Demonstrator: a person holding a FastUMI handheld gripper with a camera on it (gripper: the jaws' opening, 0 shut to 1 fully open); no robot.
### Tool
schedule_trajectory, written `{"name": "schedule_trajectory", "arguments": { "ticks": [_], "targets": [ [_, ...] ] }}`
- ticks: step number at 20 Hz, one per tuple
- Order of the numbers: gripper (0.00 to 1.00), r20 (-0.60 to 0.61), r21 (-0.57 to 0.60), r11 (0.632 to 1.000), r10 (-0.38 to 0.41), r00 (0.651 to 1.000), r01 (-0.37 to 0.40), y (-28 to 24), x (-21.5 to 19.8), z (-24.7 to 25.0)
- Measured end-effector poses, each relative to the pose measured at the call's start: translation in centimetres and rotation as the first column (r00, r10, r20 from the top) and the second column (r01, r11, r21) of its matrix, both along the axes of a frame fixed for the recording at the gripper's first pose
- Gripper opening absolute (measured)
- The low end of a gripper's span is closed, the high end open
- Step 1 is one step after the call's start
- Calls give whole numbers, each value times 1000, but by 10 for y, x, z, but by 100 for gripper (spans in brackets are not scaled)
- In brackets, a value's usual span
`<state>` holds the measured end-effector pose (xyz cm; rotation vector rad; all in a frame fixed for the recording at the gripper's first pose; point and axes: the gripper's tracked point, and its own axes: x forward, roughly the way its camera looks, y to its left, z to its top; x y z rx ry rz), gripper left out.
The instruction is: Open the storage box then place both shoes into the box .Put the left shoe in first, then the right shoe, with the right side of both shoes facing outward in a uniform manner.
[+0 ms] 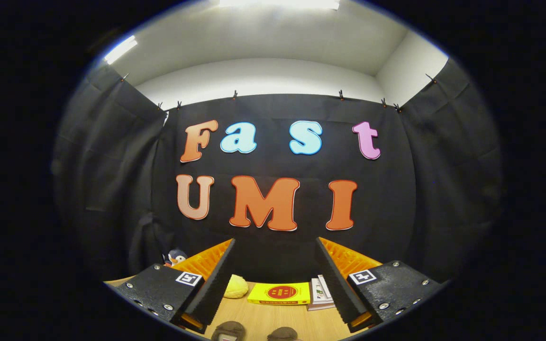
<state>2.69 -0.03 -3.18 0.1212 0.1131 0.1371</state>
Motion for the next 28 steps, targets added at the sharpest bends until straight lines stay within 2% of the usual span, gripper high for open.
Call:
{"name": "schedule_trajectory", "arguments": {
  "ticks": [2, 6, 15, 18, 24, 28],
  "targets": [
    [97, -9, -15, 1000, 13, 1000, -13, 1, -2, -5],
    [97, -38, 36, 995, 90, 995, -89, 17, -7, -17],
    [97, -38, 37, 994, 101, 994, -100, 30, -4, -22],
    [97, -92, 66, 983, 177, 980, -171, 58, -11, -43],
    [97, -211, 164, 940, 331, 920, -300, 123, -24, -86],
    [97, -323, 256, 885, 458, 828, -390, 166, -44, -124]
  ]
}}
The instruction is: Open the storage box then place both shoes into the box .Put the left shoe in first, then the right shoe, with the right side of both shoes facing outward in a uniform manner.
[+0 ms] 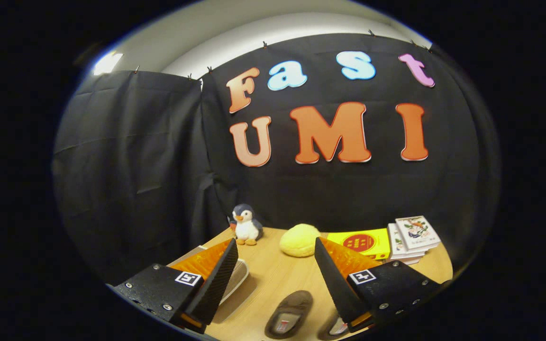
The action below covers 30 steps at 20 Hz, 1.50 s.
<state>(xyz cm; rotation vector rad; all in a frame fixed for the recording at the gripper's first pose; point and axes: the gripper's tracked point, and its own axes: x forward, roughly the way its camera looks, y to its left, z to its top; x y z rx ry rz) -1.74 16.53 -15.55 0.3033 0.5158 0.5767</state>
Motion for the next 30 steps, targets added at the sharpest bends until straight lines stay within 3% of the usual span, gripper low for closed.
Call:
{"name": "schedule_trajectory", "arguments": {
  "ticks": [4, 9, 13, 17, 24, 30],
  "targets": [
    [97, -174, 72, 992, 113, 978, -102, 36, -25, -30],
    [97, -299, 123, 975, 212, 930, -183, 65, -46, -62],
    [97, -417, 213, 943, 324, 850, -255, 95, -76, -84],
    [97, -445, 321, 892, 439, 781, -319, 123, -102, -91],
    [97, -541, 475, 814, 569, 619, -334, 158, -136, -123],
    [97, -585, 602, 763, 621, 521, -234, 169, -153, -139]
  ]
}}
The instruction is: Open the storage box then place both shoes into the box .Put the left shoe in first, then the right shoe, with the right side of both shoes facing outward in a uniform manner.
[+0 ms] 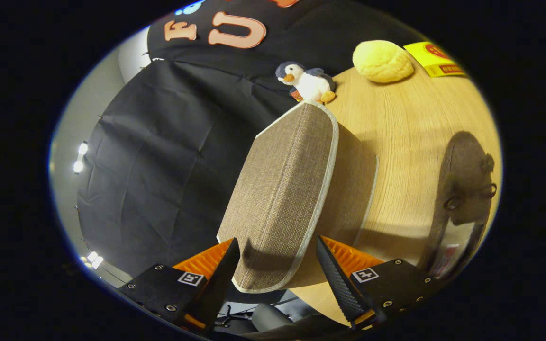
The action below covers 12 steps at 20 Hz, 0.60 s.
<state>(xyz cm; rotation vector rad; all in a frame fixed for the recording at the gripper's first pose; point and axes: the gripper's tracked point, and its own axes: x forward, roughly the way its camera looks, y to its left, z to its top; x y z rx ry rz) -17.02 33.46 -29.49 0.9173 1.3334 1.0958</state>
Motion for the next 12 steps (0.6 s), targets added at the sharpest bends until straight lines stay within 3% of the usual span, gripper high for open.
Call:
{"name": "schedule_trajectory", "arguments": {
  "ticks": [3, 10, 12],
  "targets": [
    [97, -136, 75, 997, -26, 990, 36, 6, -4, -2],
    [94, -220, 158, 979, -90, 971, 126, 2, 5, 0],
    [84, -230, 186, 965, -141, 963, 185, -5, 16, 10]
  ]
}}
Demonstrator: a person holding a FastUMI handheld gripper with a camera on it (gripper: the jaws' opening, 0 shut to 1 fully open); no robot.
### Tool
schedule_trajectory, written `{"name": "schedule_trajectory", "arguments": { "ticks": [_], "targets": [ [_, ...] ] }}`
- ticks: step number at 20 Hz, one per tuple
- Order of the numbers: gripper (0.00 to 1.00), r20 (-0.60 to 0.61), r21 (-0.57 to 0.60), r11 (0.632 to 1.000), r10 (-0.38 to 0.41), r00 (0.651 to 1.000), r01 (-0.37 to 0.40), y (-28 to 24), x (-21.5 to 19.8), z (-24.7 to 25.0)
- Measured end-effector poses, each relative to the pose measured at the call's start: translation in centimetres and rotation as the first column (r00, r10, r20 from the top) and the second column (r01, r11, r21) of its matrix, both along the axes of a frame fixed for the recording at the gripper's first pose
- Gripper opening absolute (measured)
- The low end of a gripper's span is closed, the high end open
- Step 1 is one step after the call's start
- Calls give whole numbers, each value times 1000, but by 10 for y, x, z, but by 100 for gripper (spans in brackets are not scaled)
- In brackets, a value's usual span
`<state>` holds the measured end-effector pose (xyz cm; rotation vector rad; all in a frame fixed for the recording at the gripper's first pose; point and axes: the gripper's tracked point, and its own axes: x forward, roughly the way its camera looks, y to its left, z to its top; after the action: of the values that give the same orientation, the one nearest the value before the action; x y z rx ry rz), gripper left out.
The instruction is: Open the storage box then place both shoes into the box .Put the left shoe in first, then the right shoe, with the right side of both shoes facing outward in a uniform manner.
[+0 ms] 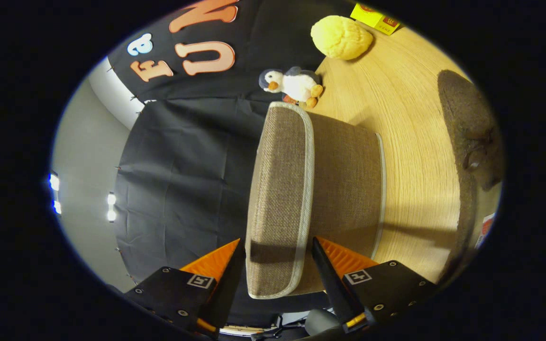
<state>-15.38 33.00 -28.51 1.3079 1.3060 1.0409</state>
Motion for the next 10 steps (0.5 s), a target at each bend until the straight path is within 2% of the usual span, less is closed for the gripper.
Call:
{"name": "schedule_trajectory", "arguments": {
  "ticks": [5, 6, 8, 10],
  "targets": [
    [65, 0, 4, 1000, -23, 1000, 23, -15, 6, 2],
    [54, 6, 19, 999, -37, 999, 37, -19, 8, 8],
    [44, 9, 74, 994, -81, 997, 80, -20, 17, 27],
    [42, 20, 113, 987, -121, 993, 118, -21, 27, 47]
  ]
}}
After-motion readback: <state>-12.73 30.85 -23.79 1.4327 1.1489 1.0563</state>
